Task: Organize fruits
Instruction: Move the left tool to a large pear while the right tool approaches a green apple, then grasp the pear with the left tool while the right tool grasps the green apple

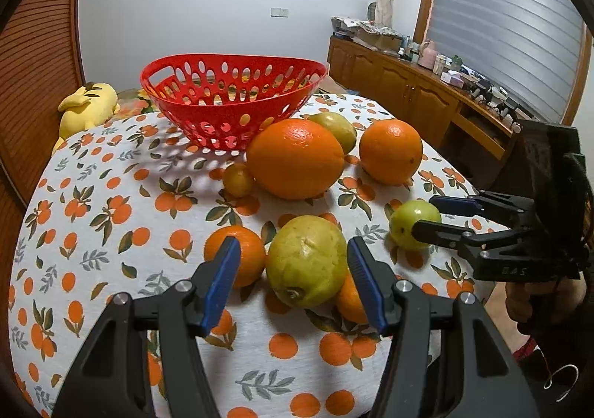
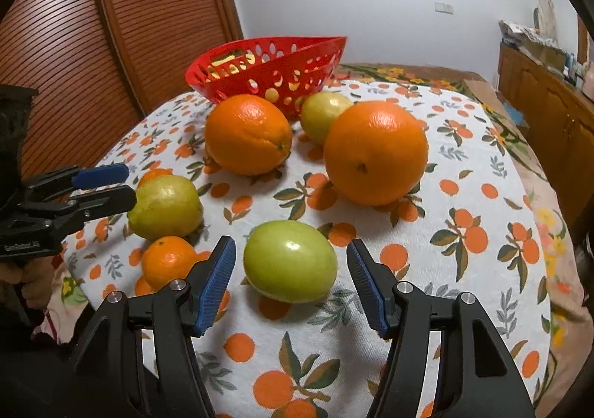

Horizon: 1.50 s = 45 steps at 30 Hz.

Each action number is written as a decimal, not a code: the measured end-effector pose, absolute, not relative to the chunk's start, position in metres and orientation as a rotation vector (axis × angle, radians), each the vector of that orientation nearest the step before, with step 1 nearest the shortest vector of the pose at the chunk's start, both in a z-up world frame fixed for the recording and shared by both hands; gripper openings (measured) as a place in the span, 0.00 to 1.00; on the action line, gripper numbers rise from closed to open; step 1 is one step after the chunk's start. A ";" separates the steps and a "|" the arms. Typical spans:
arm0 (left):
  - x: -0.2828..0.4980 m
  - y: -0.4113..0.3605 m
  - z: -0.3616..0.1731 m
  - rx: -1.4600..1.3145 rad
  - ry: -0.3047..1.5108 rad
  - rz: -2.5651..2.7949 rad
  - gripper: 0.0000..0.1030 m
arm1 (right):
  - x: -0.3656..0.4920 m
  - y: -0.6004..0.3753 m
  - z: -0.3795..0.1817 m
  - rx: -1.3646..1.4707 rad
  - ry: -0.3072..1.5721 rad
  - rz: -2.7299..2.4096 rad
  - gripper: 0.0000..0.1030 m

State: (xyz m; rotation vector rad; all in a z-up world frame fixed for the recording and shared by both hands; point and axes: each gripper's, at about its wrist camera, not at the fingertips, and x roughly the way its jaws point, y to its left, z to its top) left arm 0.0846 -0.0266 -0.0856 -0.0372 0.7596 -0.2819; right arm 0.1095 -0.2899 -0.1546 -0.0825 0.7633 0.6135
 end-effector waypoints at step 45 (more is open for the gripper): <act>0.120 -0.056 -0.104 0.121 0.893 -0.348 0.55 | 0.116 -0.289 -0.160 -0.091 0.745 0.659 0.55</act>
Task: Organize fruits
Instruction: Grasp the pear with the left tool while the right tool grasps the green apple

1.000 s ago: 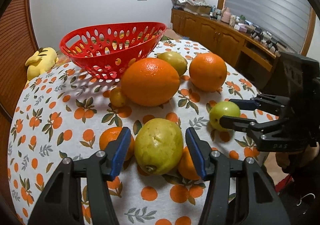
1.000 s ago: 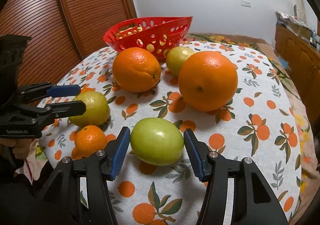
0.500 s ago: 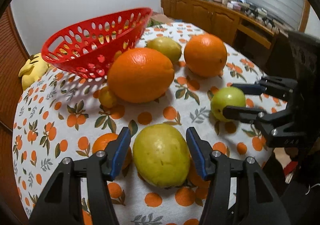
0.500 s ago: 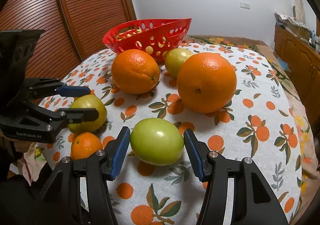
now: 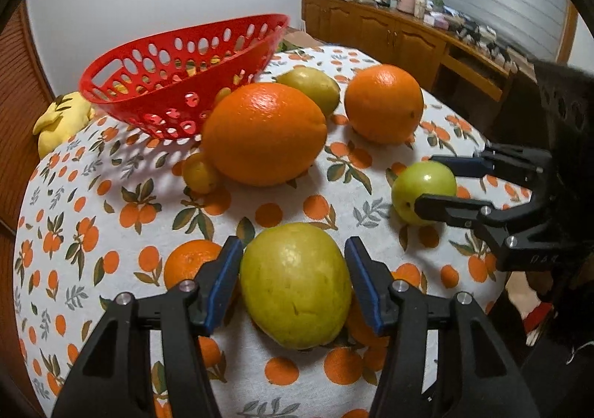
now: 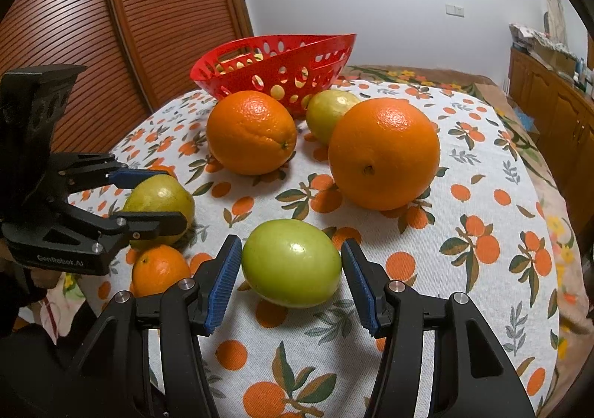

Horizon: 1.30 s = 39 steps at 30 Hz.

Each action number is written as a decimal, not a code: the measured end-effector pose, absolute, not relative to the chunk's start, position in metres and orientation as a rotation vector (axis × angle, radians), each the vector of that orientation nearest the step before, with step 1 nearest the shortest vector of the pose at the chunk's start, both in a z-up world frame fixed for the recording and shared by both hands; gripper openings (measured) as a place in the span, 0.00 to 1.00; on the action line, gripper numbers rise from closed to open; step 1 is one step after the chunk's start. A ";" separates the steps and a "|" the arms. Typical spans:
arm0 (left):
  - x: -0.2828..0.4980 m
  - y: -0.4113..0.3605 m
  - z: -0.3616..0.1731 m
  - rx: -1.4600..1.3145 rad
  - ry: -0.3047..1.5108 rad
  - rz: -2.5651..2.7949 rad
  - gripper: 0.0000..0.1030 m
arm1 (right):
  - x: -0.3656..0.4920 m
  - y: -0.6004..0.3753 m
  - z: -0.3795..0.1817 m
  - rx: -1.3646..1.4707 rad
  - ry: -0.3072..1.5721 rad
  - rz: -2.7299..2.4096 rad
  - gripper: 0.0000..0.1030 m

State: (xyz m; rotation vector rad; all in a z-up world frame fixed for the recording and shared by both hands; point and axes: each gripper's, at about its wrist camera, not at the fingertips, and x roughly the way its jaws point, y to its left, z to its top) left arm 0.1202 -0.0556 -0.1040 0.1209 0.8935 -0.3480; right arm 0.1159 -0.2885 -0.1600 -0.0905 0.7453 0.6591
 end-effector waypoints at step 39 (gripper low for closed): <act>0.129 -0.062 -0.108 0.001 0.934 -0.454 0.62 | 0.117 -0.287 -0.166 -0.104 0.749 0.632 0.56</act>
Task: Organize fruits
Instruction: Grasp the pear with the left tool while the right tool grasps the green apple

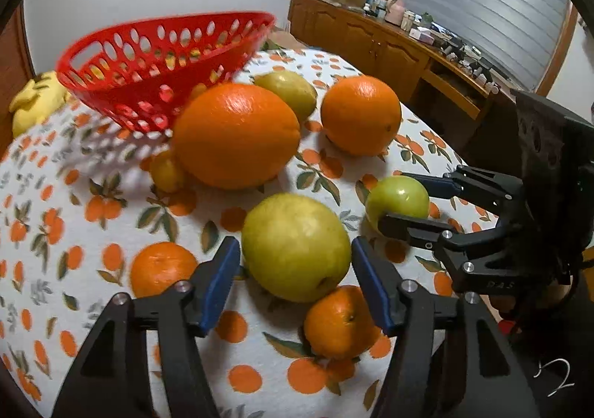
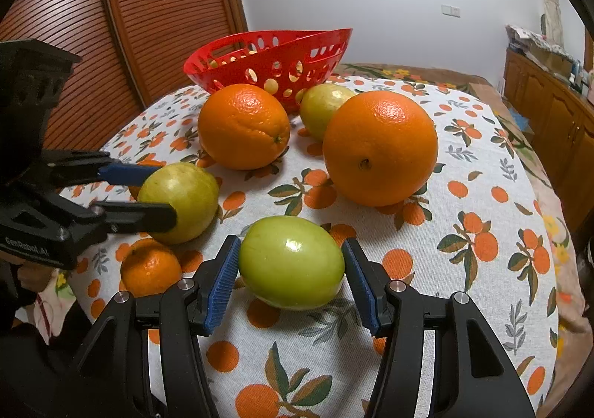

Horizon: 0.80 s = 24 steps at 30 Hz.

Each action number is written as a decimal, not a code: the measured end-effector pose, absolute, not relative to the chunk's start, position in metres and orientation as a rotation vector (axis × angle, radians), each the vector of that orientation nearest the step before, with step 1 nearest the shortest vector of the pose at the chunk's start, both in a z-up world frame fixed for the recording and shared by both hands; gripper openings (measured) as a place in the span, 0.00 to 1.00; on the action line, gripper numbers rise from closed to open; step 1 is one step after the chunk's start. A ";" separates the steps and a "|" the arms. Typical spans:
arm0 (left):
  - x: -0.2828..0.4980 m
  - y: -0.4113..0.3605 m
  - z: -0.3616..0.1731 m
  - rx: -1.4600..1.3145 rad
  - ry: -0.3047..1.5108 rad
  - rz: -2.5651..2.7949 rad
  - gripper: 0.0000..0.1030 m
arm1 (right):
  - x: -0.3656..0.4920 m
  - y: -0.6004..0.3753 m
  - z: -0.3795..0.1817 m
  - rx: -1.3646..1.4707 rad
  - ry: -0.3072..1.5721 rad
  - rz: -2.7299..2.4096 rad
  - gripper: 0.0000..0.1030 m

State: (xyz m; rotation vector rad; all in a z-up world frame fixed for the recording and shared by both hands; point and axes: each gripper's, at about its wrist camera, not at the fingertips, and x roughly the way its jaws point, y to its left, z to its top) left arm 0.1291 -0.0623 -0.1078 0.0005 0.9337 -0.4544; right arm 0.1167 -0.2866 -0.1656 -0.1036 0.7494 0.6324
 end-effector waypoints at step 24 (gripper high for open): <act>0.125 -0.047 -0.079 -0.035 0.806 -0.386 0.58 | 0.114 -0.284 -0.158 -0.115 0.729 0.636 0.55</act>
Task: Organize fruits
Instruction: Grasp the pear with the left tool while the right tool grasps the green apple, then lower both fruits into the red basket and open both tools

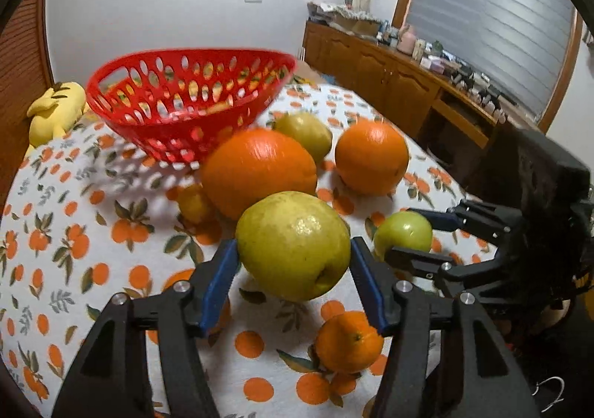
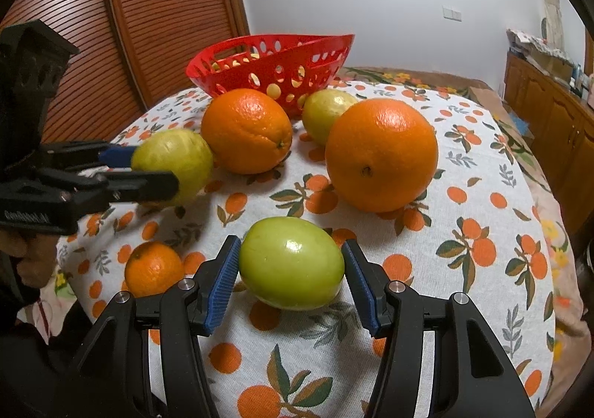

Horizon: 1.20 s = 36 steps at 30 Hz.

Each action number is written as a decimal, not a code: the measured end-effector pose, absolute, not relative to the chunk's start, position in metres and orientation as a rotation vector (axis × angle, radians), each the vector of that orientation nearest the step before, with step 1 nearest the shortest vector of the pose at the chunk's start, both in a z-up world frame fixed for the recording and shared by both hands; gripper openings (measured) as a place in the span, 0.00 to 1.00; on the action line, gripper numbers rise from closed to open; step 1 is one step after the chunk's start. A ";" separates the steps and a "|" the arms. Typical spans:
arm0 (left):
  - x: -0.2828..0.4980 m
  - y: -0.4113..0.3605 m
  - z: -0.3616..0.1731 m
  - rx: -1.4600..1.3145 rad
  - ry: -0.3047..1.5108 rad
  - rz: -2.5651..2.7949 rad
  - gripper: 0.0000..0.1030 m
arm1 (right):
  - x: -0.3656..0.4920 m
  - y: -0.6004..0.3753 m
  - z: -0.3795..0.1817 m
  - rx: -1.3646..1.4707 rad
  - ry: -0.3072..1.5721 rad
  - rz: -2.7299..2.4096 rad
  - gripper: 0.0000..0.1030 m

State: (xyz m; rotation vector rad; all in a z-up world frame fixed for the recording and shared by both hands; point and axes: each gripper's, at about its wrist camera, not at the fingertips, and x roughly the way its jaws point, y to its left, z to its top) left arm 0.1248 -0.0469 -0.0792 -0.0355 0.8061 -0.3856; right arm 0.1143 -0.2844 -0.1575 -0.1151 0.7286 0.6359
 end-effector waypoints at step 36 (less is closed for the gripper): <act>0.212 0.019 -0.023 -0.076 0.662 -0.290 0.58 | 0.200 -0.241 -0.042 -0.190 0.560 0.729 0.55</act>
